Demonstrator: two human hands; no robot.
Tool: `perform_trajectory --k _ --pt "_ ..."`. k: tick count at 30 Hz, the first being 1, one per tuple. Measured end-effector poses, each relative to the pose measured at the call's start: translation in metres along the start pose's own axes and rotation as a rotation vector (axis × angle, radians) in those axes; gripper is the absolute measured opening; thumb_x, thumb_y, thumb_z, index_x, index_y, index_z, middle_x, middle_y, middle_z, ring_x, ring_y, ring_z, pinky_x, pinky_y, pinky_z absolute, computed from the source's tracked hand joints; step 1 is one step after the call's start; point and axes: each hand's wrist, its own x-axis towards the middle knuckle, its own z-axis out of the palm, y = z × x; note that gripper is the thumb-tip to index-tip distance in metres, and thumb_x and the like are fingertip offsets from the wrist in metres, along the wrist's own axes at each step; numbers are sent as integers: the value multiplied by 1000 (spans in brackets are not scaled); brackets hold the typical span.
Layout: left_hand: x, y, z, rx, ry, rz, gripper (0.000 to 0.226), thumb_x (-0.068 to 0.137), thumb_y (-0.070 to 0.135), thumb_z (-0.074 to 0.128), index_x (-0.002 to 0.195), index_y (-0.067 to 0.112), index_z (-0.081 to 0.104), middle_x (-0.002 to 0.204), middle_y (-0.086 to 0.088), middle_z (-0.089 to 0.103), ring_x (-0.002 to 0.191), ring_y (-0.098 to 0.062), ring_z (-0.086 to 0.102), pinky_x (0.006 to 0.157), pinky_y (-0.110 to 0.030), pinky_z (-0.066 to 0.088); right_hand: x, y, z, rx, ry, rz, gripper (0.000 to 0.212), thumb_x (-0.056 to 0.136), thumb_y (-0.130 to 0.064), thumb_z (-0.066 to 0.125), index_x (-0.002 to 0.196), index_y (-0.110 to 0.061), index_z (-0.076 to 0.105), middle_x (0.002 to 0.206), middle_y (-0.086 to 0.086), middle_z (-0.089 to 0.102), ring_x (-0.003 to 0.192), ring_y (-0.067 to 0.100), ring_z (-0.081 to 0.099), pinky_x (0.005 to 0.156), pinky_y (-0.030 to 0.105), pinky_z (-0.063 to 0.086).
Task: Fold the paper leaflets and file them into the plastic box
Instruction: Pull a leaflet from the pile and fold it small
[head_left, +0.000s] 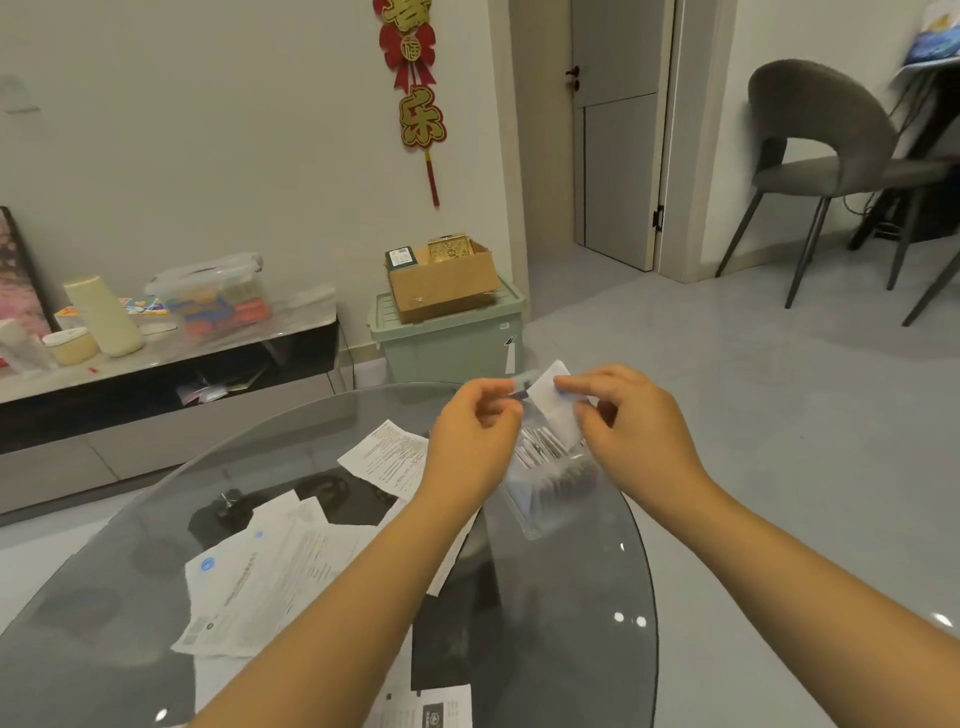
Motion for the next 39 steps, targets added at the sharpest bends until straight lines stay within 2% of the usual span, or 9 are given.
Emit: perform_trajectory --k 3,5,8,11,15,19,25,32,39 --pt "7 -3 13 361 -202 230 22 93 27 49 104 26 69 100 17 65 96 7 54 93 -18 30 9 13 -8 -83 22 14 34 91 0 50 119 -12 64 114 2 59 88 8 48 79 16 39" --pt "12 -7 20 601 -299 391 39 90 38 35 110 27 67 112 16 64 109 2 49 95 -22 14 13 21 -7 -119 -27 19 36 91 1 49 123 -12 61 118 2 57 91 6 45 81 11 35" --pt "19 -13 26 746 -403 537 62 83 47 15 110 26 67 113 14 65 108 -4 47 91 -26 16 15 28 -4 -155 -97 15 38 91 1 49 126 -11 59 117 1 55 89 6 45 72 0 31" --pt "28 -19 28 824 -464 598 71 79 48 4 104 23 66 108 13 65 97 -8 43 92 -32 22 18 32 -1 -168 -140 29 37 92 0 48 126 -10 58 116 1 54 90 7 46 73 -1 31" --pt "30 -24 29 830 -502 650 68 82 49 6 109 27 65 114 17 62 89 -7 32 82 -28 20 20 39 7 -301 -215 50 40 92 -3 50 131 -11 55 118 1 53 107 13 48 85 10 32" --pt "31 -26 29 844 -476 670 66 82 50 9 106 25 65 106 13 61 89 -6 28 81 -27 19 21 38 15 -435 -254 50 39 94 -9 49 132 -13 52 121 1 51 116 15 44 96 20 37" --pt "32 -33 30 810 -442 643 68 80 46 7 96 19 67 97 8 61 94 -8 34 83 -27 23 22 30 16 -612 -301 9 31 93 -15 46 118 -17 63 120 -6 55 111 17 40 91 24 36" --pt "32 -36 29 780 -424 645 58 81 43 10 86 17 62 89 8 59 88 -7 30 87 -31 28 19 29 17 -630 -352 -38 39 95 -20 37 130 -24 55 141 -13 44 121 15 30 96 24 23" --pt "31 -36 28 712 -421 605 53 78 45 14 95 16 56 86 10 50 82 -8 36 82 -24 25 16 36 11 -564 -421 -67 36 92 -13 33 104 -26 65 112 -18 59 119 10 30 94 24 22"
